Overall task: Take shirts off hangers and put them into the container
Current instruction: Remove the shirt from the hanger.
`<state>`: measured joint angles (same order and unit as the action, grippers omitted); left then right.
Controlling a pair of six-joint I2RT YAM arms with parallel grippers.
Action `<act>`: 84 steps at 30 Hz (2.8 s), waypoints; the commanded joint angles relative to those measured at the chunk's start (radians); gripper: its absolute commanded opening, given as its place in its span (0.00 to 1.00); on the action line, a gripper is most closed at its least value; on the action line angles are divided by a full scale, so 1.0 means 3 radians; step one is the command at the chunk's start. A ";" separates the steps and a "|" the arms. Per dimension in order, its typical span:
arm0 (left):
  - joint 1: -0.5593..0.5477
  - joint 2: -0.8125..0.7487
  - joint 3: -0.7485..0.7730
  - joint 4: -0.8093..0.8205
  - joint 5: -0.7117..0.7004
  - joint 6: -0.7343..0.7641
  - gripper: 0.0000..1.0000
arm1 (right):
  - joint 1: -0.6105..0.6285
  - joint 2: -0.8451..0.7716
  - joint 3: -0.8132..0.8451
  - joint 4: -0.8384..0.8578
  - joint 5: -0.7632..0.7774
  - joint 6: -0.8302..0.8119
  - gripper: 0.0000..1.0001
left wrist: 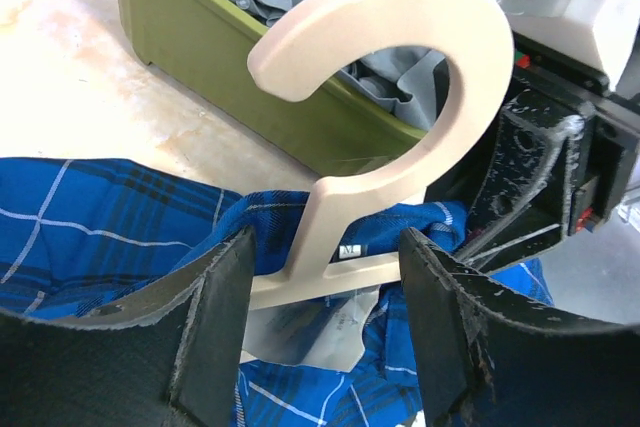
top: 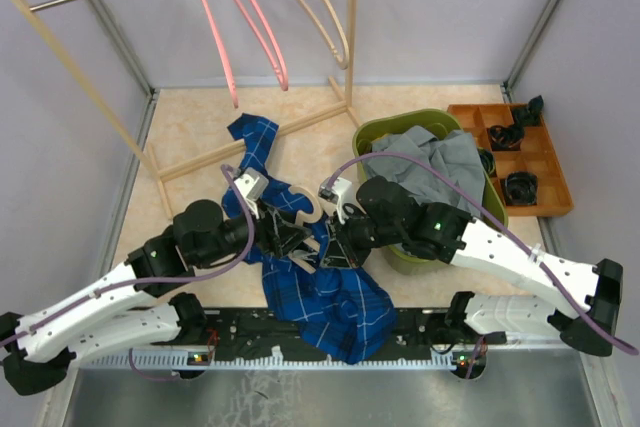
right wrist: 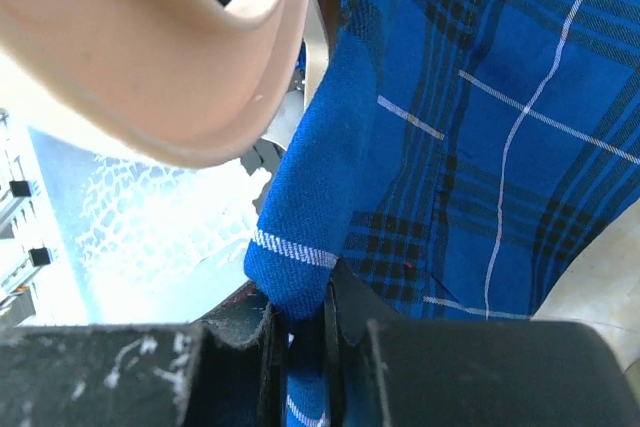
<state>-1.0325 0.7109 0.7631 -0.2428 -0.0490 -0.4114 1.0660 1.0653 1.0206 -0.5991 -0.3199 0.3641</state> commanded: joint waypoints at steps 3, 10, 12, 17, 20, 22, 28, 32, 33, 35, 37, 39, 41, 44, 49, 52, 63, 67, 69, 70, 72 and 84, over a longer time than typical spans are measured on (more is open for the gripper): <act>-0.0008 0.0202 0.0103 -0.0151 -0.0064 0.0180 0.59 | 0.0028 -0.0131 0.0060 0.0397 -0.0197 0.0051 0.00; -0.0010 0.0362 0.0313 -0.0484 -0.0354 0.0226 0.16 | 0.0026 -0.0154 0.0071 0.0408 -0.0054 0.0108 0.12; -0.0007 0.0313 0.0338 -0.0578 -0.0584 0.0169 0.08 | 0.0026 -0.0185 0.0129 0.0251 0.0260 0.0146 0.31; -0.0010 0.0151 0.0462 -0.1102 -0.1427 -0.0146 0.00 | 0.0031 -0.0408 0.0293 -0.0178 0.1059 0.0242 0.60; -0.0010 0.0143 0.0636 -0.1616 -0.1929 -0.0470 0.00 | 0.0030 -0.0567 0.0294 -0.0256 0.1108 0.0233 0.65; -0.0010 0.0155 0.0753 -0.1925 -0.2148 -0.0651 0.00 | 0.0031 -0.0600 0.0320 -0.0329 0.1066 0.0212 0.66; -0.0010 0.0195 0.0944 -0.2104 -0.2235 -0.0708 0.00 | 0.0031 -0.0403 0.0305 -0.0323 0.1046 0.0177 0.66; -0.0009 0.0180 0.0969 -0.2020 -0.2092 -0.0634 0.00 | 0.0031 -0.0230 0.0338 -0.0299 0.1410 0.0212 0.66; -0.0010 0.0175 0.0973 -0.1990 -0.2041 -0.0597 0.00 | 0.0031 -0.0212 0.0332 -0.0243 0.1429 0.0215 0.66; -0.0010 0.0176 0.0988 -0.1976 -0.1978 -0.0583 0.00 | 0.0031 -0.0192 0.0300 -0.0112 0.1429 0.0218 0.64; -0.0010 0.0176 0.1006 -0.1980 -0.1941 -0.0581 0.00 | 0.0031 -0.0168 0.0266 -0.0010 0.1389 0.0197 0.62; -0.0009 0.0176 0.1027 -0.1992 -0.1933 -0.0603 0.00 | 0.0031 -0.0162 0.0225 0.0073 0.1355 0.0200 0.60; -0.0009 0.0174 0.1047 -0.1999 -0.1914 -0.0612 0.00 | 0.0031 -0.0161 0.0163 0.0158 0.1267 0.0208 0.57; -0.0010 0.0189 0.1075 -0.2042 -0.1930 -0.0656 0.00 | 0.0031 -0.0147 0.0082 0.0222 0.1095 0.0246 0.57; -0.0010 0.0197 0.1107 -0.2027 -0.1871 -0.0636 0.00 | 0.0063 -0.0138 -0.0069 0.0376 0.1114 0.0133 0.59; -0.0010 0.0186 0.1108 -0.2033 -0.1849 -0.0619 0.00 | 0.0063 -0.0135 0.0008 0.0225 0.1423 0.0085 0.40; -0.0010 0.0061 0.1039 -0.2088 -0.1791 -0.0361 0.00 | 0.0036 -0.0635 -0.0009 0.0229 0.2279 0.0395 0.00; -0.0010 0.0027 0.1062 -0.2104 -0.1749 -0.0224 0.00 | -0.0365 -0.0691 -0.0053 0.0007 0.2145 0.0644 0.00; -0.0007 -0.0037 0.1031 -0.1981 -0.1664 -0.0101 0.00 | -0.0602 -0.0636 -0.0115 -0.0066 0.1905 0.0717 0.00; -0.0010 -0.0065 0.1018 -0.1918 -0.1605 -0.0036 0.00 | -0.0676 -0.0590 -0.0158 -0.0088 0.1814 0.0724 0.00; -0.0010 -0.0093 0.1009 -0.1829 -0.1486 0.0054 0.00 | -0.0721 -0.0491 -0.0193 -0.0093 0.1648 0.0699 0.00; -0.0009 -0.0145 0.0988 -0.1647 -0.1488 -0.0053 0.00 | -0.0718 0.0096 -0.0104 -0.0323 0.1399 0.0505 0.33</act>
<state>-1.0363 0.6960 1.0515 -0.7834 -0.4622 -0.3954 0.8608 1.0687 0.9424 -0.6308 0.1036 0.5579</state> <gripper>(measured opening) 0.214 0.228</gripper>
